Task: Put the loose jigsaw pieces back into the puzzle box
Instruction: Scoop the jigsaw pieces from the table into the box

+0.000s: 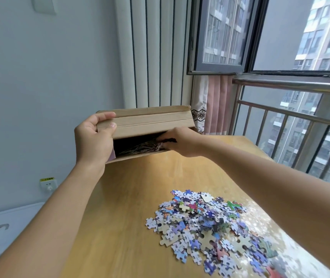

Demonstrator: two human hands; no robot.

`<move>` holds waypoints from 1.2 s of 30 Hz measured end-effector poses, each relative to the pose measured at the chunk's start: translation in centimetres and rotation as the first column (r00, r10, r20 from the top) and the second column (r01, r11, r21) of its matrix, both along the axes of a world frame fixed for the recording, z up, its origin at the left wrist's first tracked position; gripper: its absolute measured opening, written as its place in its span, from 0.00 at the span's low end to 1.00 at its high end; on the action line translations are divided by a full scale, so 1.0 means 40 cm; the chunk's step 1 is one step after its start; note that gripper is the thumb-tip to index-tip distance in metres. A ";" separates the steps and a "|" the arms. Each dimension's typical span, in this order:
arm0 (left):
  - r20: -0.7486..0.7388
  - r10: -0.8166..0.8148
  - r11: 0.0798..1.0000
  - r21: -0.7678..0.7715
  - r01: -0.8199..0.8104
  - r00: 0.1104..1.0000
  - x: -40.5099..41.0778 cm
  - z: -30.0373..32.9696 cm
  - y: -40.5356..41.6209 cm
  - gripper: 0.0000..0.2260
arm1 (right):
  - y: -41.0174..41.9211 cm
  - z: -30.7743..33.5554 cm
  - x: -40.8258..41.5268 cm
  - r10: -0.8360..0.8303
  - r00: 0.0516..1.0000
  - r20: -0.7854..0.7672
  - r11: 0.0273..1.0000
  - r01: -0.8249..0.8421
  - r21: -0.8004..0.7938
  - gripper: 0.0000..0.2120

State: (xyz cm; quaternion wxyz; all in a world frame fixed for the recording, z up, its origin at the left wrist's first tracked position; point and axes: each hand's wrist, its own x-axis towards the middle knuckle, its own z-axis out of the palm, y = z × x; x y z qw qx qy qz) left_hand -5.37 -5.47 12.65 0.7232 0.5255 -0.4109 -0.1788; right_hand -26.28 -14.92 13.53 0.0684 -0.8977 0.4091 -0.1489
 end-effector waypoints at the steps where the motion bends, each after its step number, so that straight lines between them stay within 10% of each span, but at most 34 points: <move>1: -0.009 0.001 1.000 -0.008 -0.001 1.000 -0.001 -0.004 0.001 0.10 | -0.001 -0.012 0.004 -0.036 0.997 0.066 0.999 0.039 -0.038 0.14; 7: 0.000 0.003 0.998 -0.068 -0.003 1.000 -0.002 -0.040 0.001 0.12 | 0.030 -0.086 0.008 -0.106 0.902 0.419 0.972 0.183 -0.148 0.08; 14: 0.049 -0.040 0.996 -0.080 0.044 0.998 0.030 -0.141 0.046 0.14 | 0.117 -0.140 -0.067 0.173 0.974 0.149 0.961 -0.133 -0.243 0.14; 18: 0.083 -0.010 1.000 -0.028 0.012 0.996 0.094 -0.212 0.088 0.12 | 0.181 -0.164 -0.177 0.200 0.912 0.359 0.934 -0.066 -0.351 0.14; 21: 0.072 0.003 1.000 0.007 -0.004 0.997 0.139 -0.253 0.110 0.13 | 0.165 -0.183 -0.209 -0.098 0.876 0.472 0.980 0.168 -0.109 0.15; 26: -0.060 0.154 0.987 0.060 -0.150 0.986 0.176 -0.302 0.122 0.15 | 0.074 -0.271 -0.195 -0.202 0.977 -0.067 0.838 0.208 0.504 0.22; 36: 0.077 0.297 0.948 0.101 -0.303 0.952 0.157 -0.365 0.133 0.10 | 0.144 -0.266 -0.152 0.045 0.986 -0.161 0.863 0.043 0.504 0.19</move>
